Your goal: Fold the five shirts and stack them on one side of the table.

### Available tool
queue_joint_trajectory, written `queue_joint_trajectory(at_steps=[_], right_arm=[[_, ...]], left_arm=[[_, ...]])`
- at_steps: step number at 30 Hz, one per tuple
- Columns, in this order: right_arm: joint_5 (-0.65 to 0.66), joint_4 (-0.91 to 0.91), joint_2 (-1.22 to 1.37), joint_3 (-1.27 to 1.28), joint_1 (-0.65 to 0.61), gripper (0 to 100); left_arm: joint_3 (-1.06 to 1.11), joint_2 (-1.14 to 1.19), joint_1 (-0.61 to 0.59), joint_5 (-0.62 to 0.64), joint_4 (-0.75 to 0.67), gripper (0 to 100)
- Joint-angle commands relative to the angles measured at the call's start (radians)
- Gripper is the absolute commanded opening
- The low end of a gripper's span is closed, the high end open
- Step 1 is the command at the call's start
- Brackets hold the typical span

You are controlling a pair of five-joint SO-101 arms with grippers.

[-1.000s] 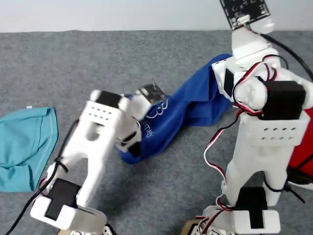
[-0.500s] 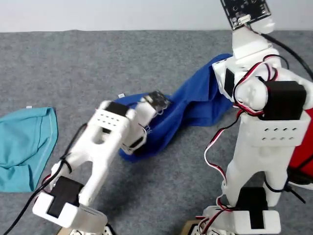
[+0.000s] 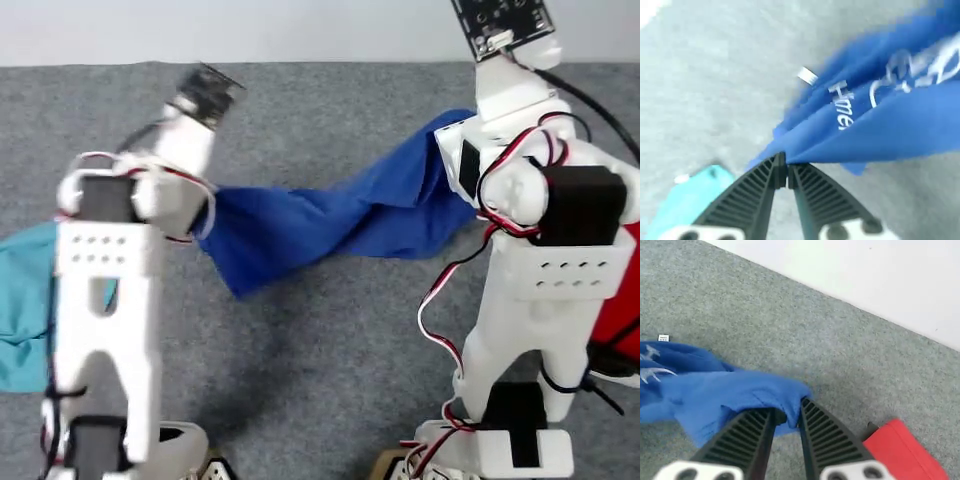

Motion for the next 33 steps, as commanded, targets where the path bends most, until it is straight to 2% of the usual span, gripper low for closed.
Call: queue_joint_trajectory(at_steps=[1,7,14,23,26,33], right_arm=[[0.003,0.038,-0.074,-0.009,0.013,1.0],[0.002,0.036,-0.133,-0.009,0.013,1.0],[0.002,0.036,-0.28,-0.009,0.013,1.0],[0.006,0.036,-0.447,-0.009,0.016,1.0],[0.006,0.038,-0.467,-0.003,0.059,1.0],[0.006,0.036,-0.469,0.132,0.082,1.0]], left_arm=[[-0.101,-0.097,-0.069,0.058,-0.002,0],[-0.236,-0.135,-0.129,0.129,-0.002,0],[-0.32,-0.216,-0.127,0.143,0.005,0],[-0.314,-0.4,-0.126,0.143,-0.002,0],[-0.308,-0.427,-0.126,0.143,0.006,0],[-0.154,-0.433,-0.123,0.138,-0.002,0]])
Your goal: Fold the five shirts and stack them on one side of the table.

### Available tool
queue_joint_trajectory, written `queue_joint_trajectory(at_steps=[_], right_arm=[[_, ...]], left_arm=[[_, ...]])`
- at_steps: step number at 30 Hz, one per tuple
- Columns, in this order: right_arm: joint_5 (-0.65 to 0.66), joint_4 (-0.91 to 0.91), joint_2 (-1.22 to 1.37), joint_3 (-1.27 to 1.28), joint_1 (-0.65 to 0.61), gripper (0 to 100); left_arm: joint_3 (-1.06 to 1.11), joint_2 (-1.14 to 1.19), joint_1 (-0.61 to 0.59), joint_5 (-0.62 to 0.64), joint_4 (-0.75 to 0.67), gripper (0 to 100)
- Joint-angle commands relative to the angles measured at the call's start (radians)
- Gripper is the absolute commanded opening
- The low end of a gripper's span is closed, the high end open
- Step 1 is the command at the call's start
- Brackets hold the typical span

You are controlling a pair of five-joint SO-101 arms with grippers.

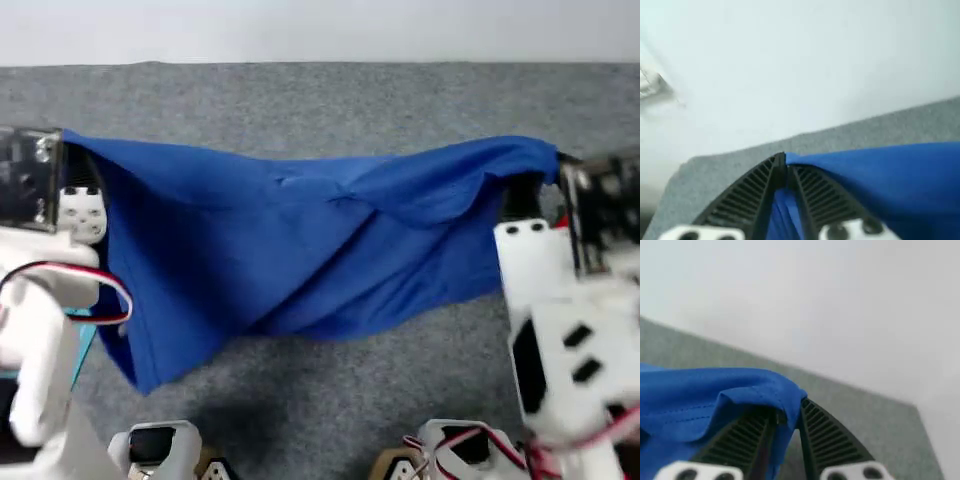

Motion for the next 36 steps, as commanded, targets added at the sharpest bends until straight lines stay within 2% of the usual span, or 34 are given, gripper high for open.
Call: queue_joint_trajectory(at_steps=[1,6,12,18,21,24,27,32,36], right_arm=[[0.006,0.036,-0.002,0.066,0.015,1.0],[0.006,0.036,-0.002,0.137,0.013,1.0],[0.006,-0.035,-0.002,0.381,0.012,1.0],[0.006,-0.223,-0.002,0.684,-0.016,1.0],[0.006,-0.274,-0.005,0.787,-0.053,1.0],[0.006,-0.311,-0.01,0.847,-0.082,1.0],[0.006,-0.361,-0.002,0.893,-0.082,1.0],[0.008,-0.545,-0.002,1.026,-0.056,1.0],[0.057,-0.685,-0.001,1.115,-0.008,1.0]], left_arm=[[0.079,0.003,-0.002,0.008,-0.005,0],[0.268,0.005,0.0,-0.008,-0.003,0],[0.628,0.008,0.0,-0.184,-0.011,0],[0.949,0.006,-0.006,-0.333,-0.127,1],[0.955,0.005,0.002,-0.407,-0.072,8],[0.889,0.003,-0.003,-0.41,-0.028,16],[0.816,0.005,0.0,-0.41,0.006,18],[0.789,0.008,0.003,-0.411,0.011,18],[0.854,0.008,0.115,-0.416,0.058,17]])
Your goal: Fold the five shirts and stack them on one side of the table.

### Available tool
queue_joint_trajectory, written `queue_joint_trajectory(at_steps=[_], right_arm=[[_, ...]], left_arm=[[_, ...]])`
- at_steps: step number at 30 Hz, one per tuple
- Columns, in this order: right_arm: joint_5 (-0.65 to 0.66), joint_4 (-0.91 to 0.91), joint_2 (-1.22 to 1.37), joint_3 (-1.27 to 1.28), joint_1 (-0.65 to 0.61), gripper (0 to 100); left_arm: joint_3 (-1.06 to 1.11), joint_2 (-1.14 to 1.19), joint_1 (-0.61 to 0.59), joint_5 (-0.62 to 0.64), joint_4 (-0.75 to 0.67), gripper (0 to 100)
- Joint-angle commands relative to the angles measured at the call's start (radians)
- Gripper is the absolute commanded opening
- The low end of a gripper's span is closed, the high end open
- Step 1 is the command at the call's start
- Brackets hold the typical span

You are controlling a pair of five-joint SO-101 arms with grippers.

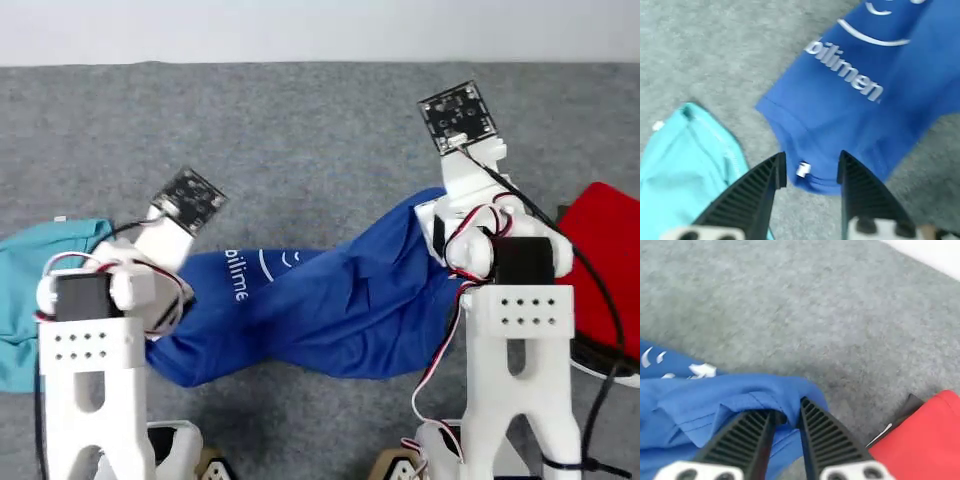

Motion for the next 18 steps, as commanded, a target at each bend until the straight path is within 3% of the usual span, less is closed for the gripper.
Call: queue_joint_trajectory(at_steps=[1,5,8,13,18], right_arm=[[0.054,-0.114,-0.015,0.035,0.045,1.0],[0.061,-0.16,-0.015,0.057,0.076,1.0],[0.063,-0.162,-0.015,0.052,0.087,1.0],[0.063,-0.162,-0.016,0.052,0.09,1.0],[0.063,-0.162,-0.016,0.052,0.091,1.0]], left_arm=[[0.044,-0.003,0.127,-0.017,0.04,17],[0.179,-0.002,0.273,-0.017,-0.009,17],[0.251,0.064,0.285,-0.017,-0.103,17],[0.179,0.328,0.207,-0.017,-0.272,17],[-0.139,0.658,0.091,-0.012,-0.336,17]])
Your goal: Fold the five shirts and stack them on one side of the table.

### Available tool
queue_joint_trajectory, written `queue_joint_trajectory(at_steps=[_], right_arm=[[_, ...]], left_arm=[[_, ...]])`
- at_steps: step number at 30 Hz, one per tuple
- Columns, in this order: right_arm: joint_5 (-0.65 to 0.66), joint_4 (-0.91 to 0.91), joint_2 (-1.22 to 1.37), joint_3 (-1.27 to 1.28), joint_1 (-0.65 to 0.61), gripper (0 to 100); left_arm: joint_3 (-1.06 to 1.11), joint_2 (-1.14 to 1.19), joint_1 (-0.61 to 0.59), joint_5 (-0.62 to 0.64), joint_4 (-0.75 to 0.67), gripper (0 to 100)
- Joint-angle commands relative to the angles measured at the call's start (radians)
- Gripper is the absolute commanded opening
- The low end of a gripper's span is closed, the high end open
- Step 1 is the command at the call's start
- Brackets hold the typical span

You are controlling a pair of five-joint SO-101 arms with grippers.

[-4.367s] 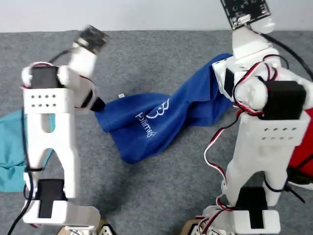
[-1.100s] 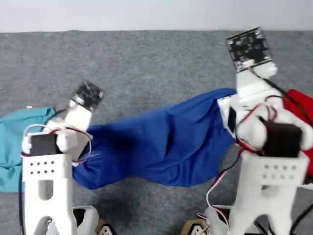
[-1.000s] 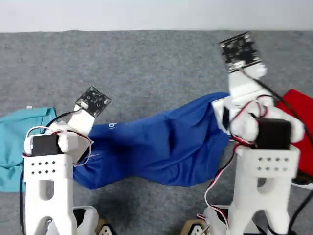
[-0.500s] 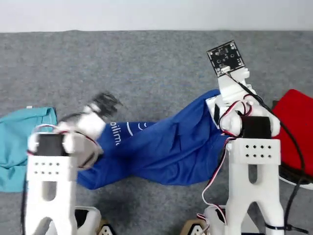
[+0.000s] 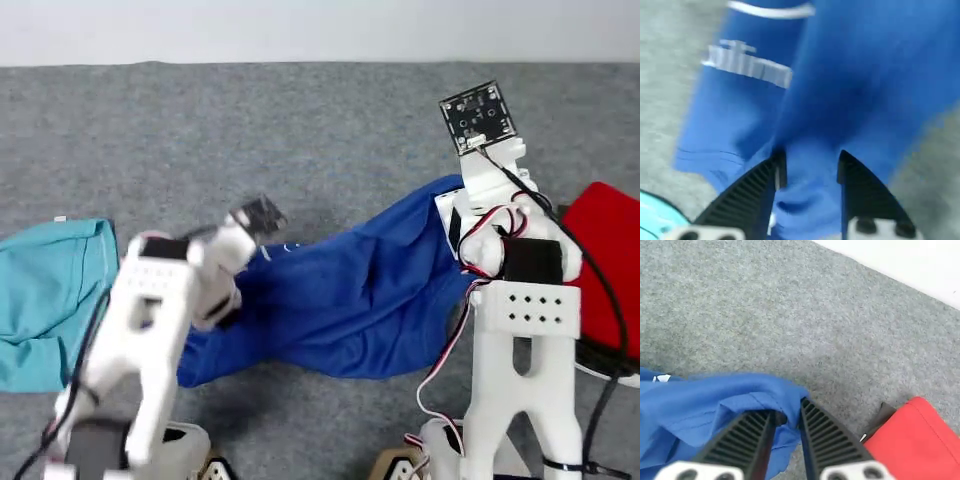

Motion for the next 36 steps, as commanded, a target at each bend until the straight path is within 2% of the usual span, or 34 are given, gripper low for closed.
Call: queue_joint_trajectory(at_steps=[1,7,12,20,25,31,36], right_arm=[[0.011,-0.018,-0.016,-0.014,0.015,1.0],[0.011,-0.025,-0.016,-0.014,0.065,1.0],[0.011,-0.024,-0.016,-0.014,0.101,1.0],[0.011,-0.016,-0.016,-0.011,0.101,1.0],[0.008,-0.013,-0.016,-0.009,0.101,1.0],[0.006,0.004,-0.016,-0.008,0.101,1.0],[0.008,0.005,-0.016,-0.008,0.101,1.0]], left_arm=[[-0.277,0.224,-0.069,-0.002,-0.026,17],[-0.756,0.407,-0.083,0.074,0.183,17],[-0.914,0.411,-0.048,0.083,0.311,17],[-0.917,0.42,0.017,0.048,0.473,17],[-0.869,0.42,0.023,-0.012,0.471,17],[-0.671,0.422,0.046,-0.137,0.468,17],[-0.549,0.422,0.021,-0.158,0.35,17]])
